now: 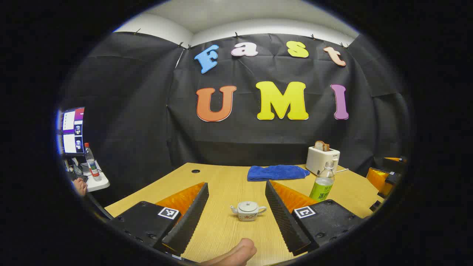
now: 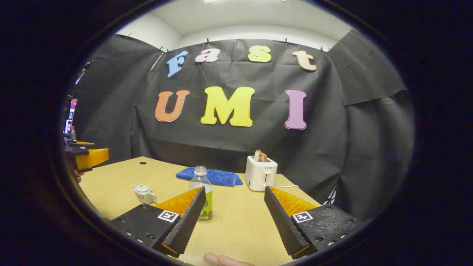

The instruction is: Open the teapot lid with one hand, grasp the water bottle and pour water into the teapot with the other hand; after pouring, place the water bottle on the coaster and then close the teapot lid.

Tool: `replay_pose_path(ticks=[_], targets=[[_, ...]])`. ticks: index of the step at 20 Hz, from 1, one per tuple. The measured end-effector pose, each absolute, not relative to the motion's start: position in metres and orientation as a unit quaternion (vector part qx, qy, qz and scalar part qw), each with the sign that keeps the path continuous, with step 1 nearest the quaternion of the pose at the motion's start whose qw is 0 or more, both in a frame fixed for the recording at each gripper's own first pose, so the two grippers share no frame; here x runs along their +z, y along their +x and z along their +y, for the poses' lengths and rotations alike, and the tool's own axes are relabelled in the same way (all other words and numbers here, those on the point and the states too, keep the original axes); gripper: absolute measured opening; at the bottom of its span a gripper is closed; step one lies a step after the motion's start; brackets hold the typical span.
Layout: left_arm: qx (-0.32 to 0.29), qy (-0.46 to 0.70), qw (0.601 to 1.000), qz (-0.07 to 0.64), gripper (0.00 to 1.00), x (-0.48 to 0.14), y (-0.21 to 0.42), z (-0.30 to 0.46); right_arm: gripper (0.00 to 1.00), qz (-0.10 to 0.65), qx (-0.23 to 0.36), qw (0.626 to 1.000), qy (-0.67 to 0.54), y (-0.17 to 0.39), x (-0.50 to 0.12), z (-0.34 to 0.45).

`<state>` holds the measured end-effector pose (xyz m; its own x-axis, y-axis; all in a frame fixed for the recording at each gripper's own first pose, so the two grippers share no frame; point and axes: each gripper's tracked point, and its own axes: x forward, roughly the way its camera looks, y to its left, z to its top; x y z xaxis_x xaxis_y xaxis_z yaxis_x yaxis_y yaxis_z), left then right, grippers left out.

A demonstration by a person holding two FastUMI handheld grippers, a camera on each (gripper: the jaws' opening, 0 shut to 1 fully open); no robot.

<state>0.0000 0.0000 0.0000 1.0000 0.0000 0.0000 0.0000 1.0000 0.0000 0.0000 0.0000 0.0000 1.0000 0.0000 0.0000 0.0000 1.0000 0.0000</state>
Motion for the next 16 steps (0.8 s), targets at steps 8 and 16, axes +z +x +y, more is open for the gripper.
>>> replay_pose_path(ticks=[8, 16], targets=[[-0.017, 0.009, 1.000, 0.006, 0.97, -0.0045, -0.0013, -0.0100, 0.95, -0.006, -0.004, 1.000, -0.011, 0.0009, 0.0027, -0.0020], [-0.014, 0.011, 1.000, 0.005, 0.97, -0.0057, 0.0001, -0.0063, 0.95, 0.005, 0.002, 1.000, -0.011, 0.0038, -0.0036, 0.0018]])
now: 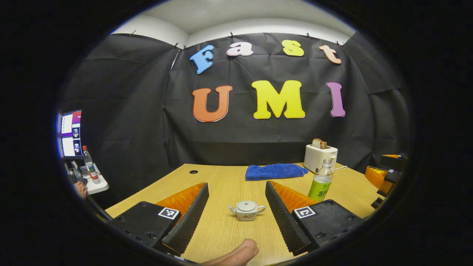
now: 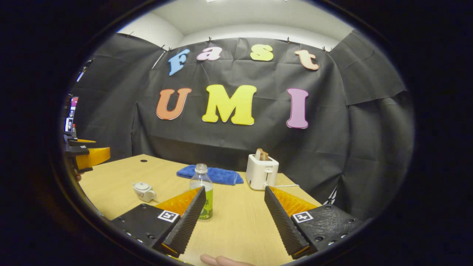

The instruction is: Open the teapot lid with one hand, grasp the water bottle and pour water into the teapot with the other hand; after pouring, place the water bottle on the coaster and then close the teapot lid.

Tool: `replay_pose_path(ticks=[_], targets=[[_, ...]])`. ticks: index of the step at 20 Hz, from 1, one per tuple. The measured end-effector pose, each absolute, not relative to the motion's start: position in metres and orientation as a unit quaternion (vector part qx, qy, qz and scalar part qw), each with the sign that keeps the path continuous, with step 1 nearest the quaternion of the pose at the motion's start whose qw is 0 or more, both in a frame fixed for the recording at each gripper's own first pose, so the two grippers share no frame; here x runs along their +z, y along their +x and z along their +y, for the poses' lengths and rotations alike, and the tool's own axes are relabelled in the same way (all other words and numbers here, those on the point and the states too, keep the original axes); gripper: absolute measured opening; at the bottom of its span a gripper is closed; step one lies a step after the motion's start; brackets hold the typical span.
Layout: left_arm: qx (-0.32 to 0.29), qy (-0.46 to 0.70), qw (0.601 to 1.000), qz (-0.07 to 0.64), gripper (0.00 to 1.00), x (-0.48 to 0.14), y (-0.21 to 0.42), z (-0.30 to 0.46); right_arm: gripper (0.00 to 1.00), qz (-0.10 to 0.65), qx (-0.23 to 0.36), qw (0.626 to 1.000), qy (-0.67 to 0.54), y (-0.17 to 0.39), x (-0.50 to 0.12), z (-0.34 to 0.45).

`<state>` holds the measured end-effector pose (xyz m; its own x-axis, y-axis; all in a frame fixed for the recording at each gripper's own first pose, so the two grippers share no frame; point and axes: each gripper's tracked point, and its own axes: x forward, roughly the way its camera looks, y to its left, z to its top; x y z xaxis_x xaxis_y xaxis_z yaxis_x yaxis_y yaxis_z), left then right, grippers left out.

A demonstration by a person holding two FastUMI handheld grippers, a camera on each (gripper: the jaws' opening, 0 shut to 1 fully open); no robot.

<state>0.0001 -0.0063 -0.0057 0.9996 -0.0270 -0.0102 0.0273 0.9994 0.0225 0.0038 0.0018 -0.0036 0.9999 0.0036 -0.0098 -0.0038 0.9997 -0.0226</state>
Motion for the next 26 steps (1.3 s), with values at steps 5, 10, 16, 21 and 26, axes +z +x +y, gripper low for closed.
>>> replay_pose_path(ticks=[5, 10, 16, 21, 26], targets=[[-0.016, 0.013, 1.000, 0.008, 0.97, -0.009, 0.003, -0.008, 0.95, 0.006, -0.001, 1.000, -0.014, 0.006, -0.006, 0.001], [-0.027, 0.014, 0.999, 0.012, 0.97, -0.019, 0.014, -0.013, 0.97, 0.012, -0.002, 1.000, -0.018, 0.009, -0.010, 0.001], [-0.037, 0.016, 0.999, 0.012, 0.97, -0.042, 0.046, -0.018, 0.95, 0.019, -0.006, 1.000, -0.020, 0.013, -0.016, -0.001], [-0.044, 0.008, 0.999, 0.023, 0.97, -0.073, 0.092, -0.027, 0.98, 0.034, -0.006, 0.999, -0.022, 0.021, -0.027, 0.000], [-0.040, 0.003, 0.997, 0.063, 0.97, -0.111, 0.131, -0.026, 0.98, 0.045, -0.022, 0.998, -0.022, 0.031, -0.036, -0.011]])
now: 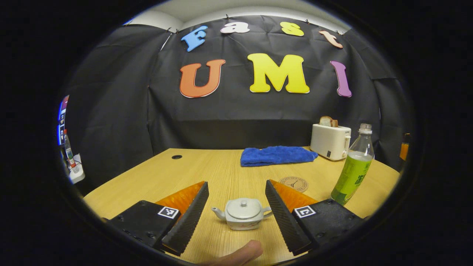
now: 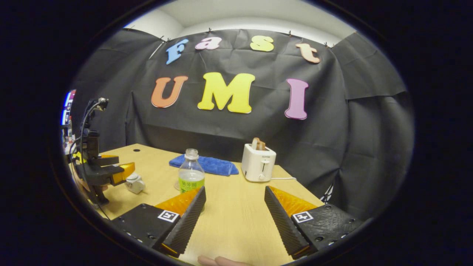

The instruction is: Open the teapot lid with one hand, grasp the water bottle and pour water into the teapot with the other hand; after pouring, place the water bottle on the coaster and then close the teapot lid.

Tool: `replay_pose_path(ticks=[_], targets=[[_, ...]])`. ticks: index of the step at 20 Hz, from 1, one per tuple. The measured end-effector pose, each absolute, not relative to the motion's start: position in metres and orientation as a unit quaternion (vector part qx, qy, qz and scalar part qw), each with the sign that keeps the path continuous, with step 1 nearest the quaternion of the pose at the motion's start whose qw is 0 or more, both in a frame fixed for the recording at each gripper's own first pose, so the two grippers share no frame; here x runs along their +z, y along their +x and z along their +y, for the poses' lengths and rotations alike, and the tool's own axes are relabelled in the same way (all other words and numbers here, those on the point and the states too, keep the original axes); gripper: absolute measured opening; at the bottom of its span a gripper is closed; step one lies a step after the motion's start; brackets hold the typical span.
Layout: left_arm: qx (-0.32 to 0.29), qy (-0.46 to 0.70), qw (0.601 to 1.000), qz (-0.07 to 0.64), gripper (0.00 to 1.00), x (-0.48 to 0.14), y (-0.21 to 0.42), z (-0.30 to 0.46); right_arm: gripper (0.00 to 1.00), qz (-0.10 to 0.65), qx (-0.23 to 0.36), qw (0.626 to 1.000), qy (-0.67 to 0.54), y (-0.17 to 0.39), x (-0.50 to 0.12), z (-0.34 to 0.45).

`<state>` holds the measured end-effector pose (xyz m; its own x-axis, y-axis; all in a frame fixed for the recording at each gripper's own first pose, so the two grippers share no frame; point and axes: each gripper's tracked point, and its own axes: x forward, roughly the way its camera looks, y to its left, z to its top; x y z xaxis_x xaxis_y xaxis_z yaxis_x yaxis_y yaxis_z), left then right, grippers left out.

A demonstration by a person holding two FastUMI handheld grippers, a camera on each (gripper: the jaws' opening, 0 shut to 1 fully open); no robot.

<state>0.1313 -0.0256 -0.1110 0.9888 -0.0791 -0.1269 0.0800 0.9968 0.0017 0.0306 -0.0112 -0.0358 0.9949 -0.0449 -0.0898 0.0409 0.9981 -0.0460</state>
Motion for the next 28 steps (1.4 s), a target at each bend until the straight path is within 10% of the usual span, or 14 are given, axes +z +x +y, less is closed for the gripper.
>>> replay_pose_path(ticks=[8, 21, 28], targets=[[-0.045, -0.008, 0.994, 0.100, 0.97, -0.135, 0.149, -0.035, 0.98, 0.081, -0.028, 0.996, -0.026, 0.047, -0.062, -0.010], [-0.040, 0.018, 0.995, 0.088, 0.25, -0.132, 0.160, -0.036, 0.98, 0.084, -0.020, 0.995, -0.048, 0.050, -0.070, 0.001], [-0.045, 0.046, 0.992, 0.109, 0.04, -0.129, 0.159, -0.041, 0.95, 0.078, -0.001, 0.996, -0.034, 0.052, -0.071, 0.011]])
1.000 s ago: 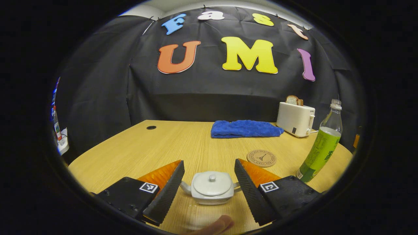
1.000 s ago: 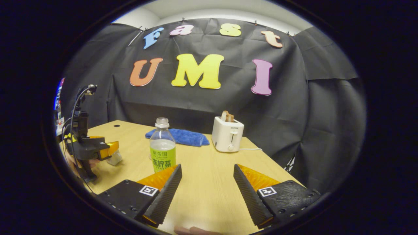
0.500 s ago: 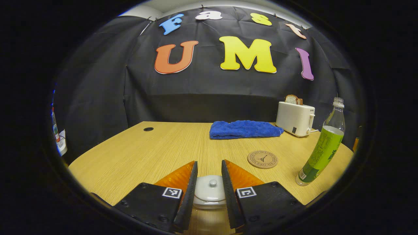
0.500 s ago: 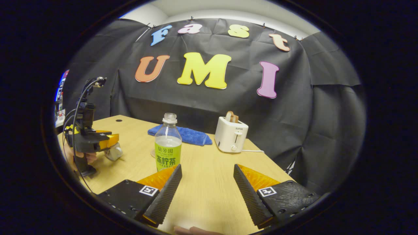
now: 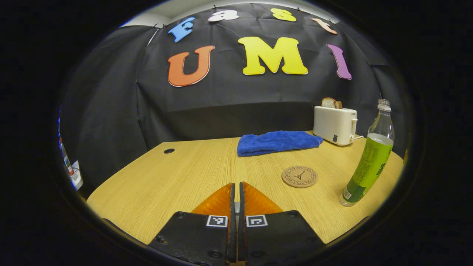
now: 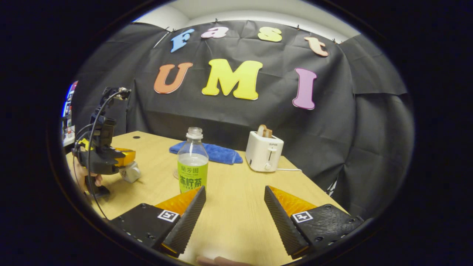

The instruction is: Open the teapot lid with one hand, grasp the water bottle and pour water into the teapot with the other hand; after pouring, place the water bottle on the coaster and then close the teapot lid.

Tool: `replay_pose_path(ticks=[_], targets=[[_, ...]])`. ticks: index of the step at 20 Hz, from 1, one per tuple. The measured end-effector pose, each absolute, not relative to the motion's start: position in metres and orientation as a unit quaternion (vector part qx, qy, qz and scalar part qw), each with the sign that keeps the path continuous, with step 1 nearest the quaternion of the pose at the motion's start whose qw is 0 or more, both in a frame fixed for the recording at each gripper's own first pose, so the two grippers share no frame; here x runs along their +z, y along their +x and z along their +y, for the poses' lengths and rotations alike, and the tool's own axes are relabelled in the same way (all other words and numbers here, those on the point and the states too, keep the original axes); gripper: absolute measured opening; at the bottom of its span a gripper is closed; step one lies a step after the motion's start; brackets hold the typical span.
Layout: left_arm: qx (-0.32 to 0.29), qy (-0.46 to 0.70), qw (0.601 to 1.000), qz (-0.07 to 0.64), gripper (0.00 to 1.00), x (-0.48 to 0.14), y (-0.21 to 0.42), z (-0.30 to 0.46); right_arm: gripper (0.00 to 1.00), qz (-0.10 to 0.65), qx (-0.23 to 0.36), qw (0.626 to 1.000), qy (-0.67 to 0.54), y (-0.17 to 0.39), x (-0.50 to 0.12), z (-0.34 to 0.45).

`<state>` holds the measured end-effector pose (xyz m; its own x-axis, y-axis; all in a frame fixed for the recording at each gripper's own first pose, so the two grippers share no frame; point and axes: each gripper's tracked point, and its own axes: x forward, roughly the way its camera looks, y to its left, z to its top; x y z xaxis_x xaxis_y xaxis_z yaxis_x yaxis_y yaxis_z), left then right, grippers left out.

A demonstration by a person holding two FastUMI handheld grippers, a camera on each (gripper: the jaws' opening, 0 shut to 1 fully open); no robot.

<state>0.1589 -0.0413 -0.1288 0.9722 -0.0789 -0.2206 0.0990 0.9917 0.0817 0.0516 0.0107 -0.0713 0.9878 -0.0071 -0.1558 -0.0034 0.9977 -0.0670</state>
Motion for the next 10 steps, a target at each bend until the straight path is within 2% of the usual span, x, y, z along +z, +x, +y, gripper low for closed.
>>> replay_pose_path(ticks=[2, 3, 6, 7, 10], targets=[[-0.046, 0.050, 0.993, 0.101, 0.03, -0.118, 0.152, -0.042, 0.98, 0.080, 0.014, 0.997, -0.020, 0.056, -0.075, 0.017], [-0.047, 0.055, 0.993, 0.092, 0.03, -0.110, 0.148, -0.043, 0.95, 0.082, 0.016, 0.996, -0.017, 0.058, -0.078, 0.017], [-0.056, 0.058, 0.995, 0.066, 0.03, -0.082, 0.132, -0.046, 0.95, 0.088, 0.018, 0.996, -0.005, 0.061, -0.084, 0.020], [-0.058, 0.054, 0.995, 0.063, 0.03, -0.075, 0.126, -0.045, 0.98, 0.093, 0.026, 0.995, 0.003, 0.061, -0.088, 0.024], [-0.053, 0.039, 0.996, 0.060, 0.03, -0.061, 0.107, -0.038, 0.95, 0.105, 0.051, 0.993, 0.032, 0.062, -0.093, 0.038]])
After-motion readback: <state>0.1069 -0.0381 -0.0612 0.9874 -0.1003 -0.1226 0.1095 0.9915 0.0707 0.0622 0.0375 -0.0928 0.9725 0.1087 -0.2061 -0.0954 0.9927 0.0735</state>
